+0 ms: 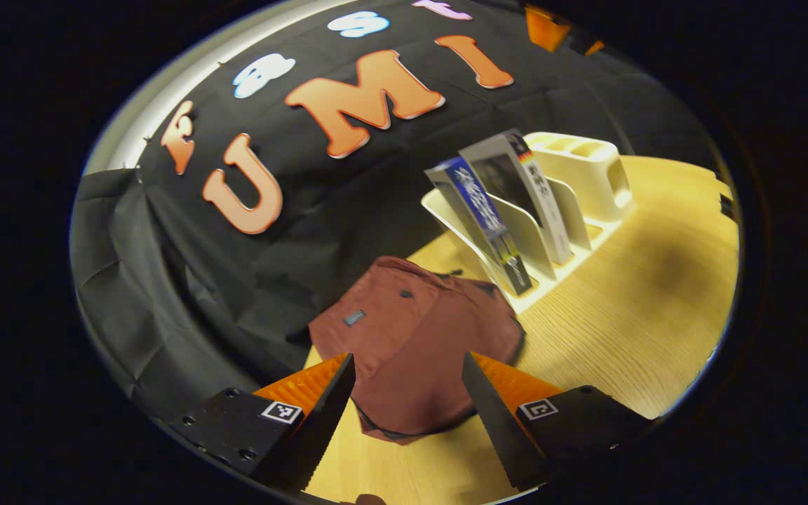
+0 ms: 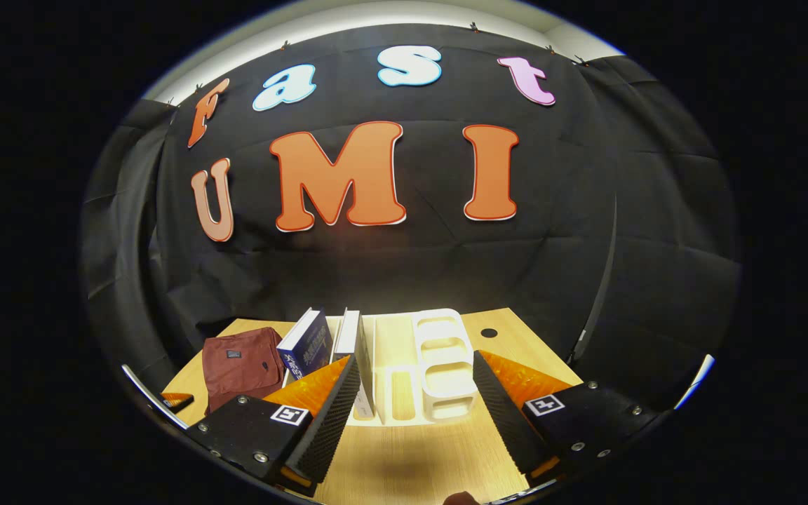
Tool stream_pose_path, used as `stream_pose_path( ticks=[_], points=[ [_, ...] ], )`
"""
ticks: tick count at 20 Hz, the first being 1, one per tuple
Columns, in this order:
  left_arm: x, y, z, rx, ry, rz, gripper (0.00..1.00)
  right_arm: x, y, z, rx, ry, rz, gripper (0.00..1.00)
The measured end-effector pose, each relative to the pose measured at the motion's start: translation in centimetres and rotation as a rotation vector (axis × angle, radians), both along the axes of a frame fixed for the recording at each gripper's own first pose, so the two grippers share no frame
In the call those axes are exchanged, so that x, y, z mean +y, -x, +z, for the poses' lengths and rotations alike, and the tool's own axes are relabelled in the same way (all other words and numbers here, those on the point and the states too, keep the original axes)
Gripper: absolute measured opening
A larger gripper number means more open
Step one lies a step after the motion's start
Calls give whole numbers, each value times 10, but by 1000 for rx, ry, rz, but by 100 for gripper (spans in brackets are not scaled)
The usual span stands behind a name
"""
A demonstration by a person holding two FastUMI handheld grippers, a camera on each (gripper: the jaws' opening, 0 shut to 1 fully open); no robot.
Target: Open the schoolbag, grab two books from the bookshelf and put them into the schoolbag.
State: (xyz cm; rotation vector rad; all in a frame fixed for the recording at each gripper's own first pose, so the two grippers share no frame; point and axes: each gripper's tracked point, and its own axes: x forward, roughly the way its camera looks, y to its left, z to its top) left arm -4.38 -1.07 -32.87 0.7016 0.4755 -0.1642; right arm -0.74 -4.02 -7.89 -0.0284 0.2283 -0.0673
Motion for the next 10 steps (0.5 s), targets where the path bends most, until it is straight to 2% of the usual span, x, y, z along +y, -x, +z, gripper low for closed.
stream_pose_path(
  ticks=[1,2,3,10],
  points=[
    [1,1,-17,44,-17,5,96,-4,2,-2,9,-2,-7,96],
    [1,2,-31,77,-41,12,89,-9,2,-3,15,-3,-17,96],
    [-2,3,-42,95,-62,4,98,-15,6,-5,20,-1,-28,96],
    [-7,-26,-74,104,-225,-31,98,-41,12,-11,49,1,-78,96]
  ],
)
